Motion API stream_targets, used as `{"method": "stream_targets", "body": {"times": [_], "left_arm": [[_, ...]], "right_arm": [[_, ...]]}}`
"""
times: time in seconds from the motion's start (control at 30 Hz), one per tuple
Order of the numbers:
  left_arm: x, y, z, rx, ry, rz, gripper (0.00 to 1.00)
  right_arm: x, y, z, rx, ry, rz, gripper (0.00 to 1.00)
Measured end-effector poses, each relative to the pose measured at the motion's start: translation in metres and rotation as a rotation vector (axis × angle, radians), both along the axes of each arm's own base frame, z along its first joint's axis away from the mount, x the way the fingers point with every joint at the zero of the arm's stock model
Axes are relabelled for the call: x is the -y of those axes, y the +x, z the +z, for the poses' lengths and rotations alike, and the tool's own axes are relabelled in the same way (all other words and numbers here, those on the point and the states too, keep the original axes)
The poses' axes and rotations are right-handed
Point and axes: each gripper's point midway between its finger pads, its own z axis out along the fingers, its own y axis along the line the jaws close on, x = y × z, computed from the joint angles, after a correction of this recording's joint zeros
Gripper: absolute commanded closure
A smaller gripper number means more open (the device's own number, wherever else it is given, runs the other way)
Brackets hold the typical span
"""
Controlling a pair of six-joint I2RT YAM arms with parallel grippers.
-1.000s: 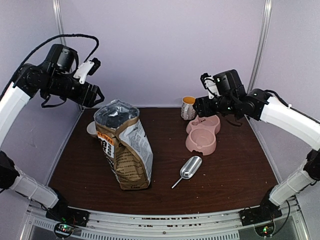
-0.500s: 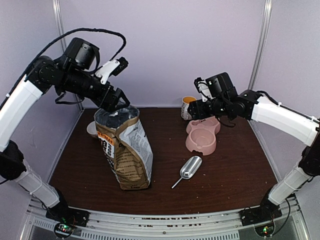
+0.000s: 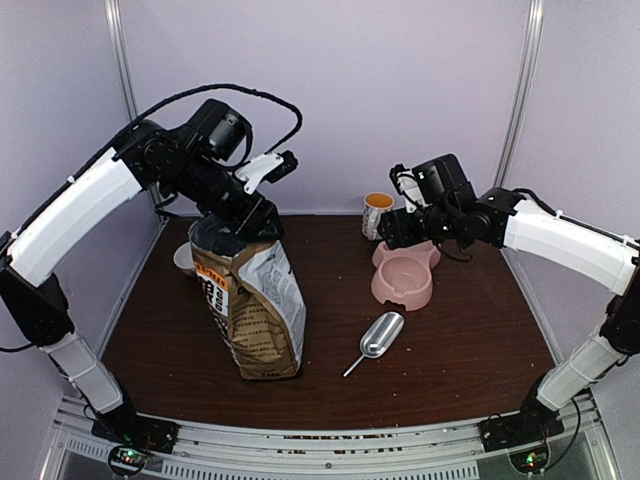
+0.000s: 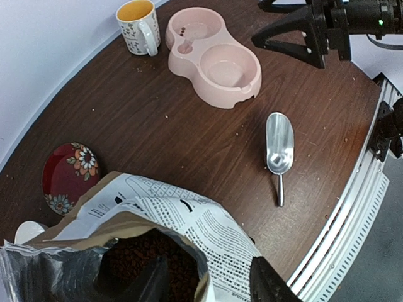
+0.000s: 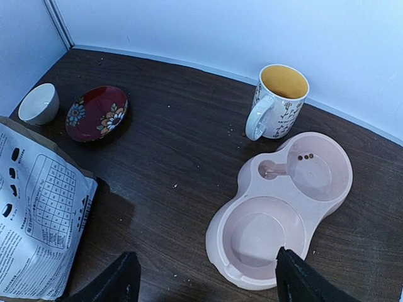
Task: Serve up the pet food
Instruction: Adjust the pet food bag at the center of the board.
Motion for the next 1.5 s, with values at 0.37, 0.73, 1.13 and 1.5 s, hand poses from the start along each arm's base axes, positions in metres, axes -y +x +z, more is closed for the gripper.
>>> {"method": "stream_targets", "body": {"times": [0.37,0.73,1.13,1.5], "left_arm": [[0.006,-0.004,-0.03,-0.06,0.065,-0.015,1.0],[0.017,-0.015,-0.009,-0.173,-0.053,0.052,1.0],[0.013,-0.019,0.0,-0.327,-0.269,0.119,0.93],[-0.005,-0.015,0.068,-0.097,-0.357,0.099,0.42]], "right_arm": [[0.001,-0.001,-0.002,-0.002,-0.002,0.0,0.24],[-0.001,-0.001,-0.001,-0.002,0.013,0.003,0.24],[-0.017,-0.008,-0.027,-0.078,0.094,0.047,0.24],[-0.029,-0.011,-0.046,-0.124,0.112,0.09,0.24]]}}
